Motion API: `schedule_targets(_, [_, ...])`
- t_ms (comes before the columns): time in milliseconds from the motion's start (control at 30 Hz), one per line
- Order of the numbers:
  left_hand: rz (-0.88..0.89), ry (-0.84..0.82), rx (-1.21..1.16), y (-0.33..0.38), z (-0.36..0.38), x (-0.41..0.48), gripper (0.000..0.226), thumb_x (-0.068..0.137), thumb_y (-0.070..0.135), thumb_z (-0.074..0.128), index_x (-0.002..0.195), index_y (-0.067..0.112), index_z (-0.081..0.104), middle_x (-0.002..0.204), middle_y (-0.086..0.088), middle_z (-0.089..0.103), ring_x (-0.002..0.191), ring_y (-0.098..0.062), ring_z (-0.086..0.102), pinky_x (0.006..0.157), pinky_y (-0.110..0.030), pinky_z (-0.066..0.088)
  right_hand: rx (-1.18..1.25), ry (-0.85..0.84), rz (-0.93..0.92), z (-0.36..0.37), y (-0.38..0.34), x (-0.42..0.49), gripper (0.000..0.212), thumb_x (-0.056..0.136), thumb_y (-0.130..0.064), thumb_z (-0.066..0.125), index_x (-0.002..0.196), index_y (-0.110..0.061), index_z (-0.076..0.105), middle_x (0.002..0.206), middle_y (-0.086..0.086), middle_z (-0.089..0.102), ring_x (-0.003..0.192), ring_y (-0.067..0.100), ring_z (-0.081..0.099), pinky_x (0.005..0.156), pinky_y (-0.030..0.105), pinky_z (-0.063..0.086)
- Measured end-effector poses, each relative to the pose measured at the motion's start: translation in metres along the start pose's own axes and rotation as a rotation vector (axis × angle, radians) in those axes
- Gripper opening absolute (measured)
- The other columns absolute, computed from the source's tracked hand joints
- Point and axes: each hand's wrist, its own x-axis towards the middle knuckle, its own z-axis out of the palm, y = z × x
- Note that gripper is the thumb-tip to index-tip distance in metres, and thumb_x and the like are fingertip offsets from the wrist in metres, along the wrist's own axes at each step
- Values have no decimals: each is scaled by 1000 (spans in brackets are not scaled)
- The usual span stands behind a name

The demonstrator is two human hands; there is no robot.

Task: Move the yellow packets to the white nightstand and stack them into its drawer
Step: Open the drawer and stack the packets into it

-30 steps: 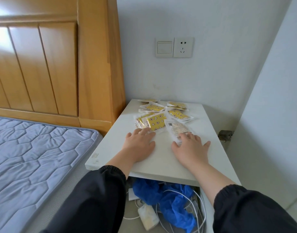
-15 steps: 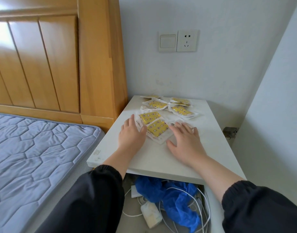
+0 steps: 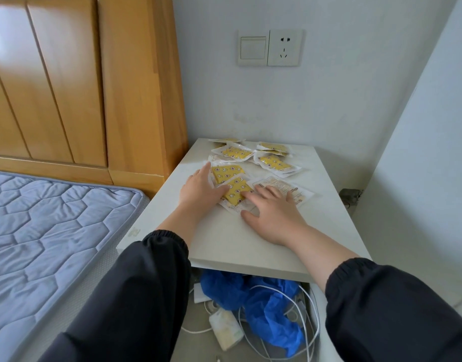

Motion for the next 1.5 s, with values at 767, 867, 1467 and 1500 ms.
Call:
schedule_targets(767, [-124,26,-468,-6,-29,-91,30,88,3,54,86,24,75,66,1,67,64,-4,56,59,-13,41,155,92,-87,-5,-15,-49,76,85,-62,50,148,-24,28,155,-5,25,145,11,13,120,43,5])
schedule_targets(867, [-78,39,-499,-9,-32,-100,32,84,0,51,98,21,71,64,-2,65,54,-1,58,53,-9,42,231,91,-107,-5,-15,-53,75,82,-52,61,146,-25,32,145,-7,40,133,13,35,114,36,25])
schedule_targets(1467, [-122,22,-589,-1,-28,-98,24,93,19,52,93,23,75,100,8,69,93,-8,57,79,-21,43,337,545,30,-5,-23,-44,20,95,-22,55,106,-13,69,86,1,70,75,18,61,61,26,41])
schedule_targets(1500, [-112,7,-625,-3,-29,-99,24,93,20,53,86,25,75,95,6,71,90,-10,59,81,-23,45,326,508,-16,-4,-25,-44,21,94,-24,57,108,-16,70,92,0,71,83,18,62,65,26,42])
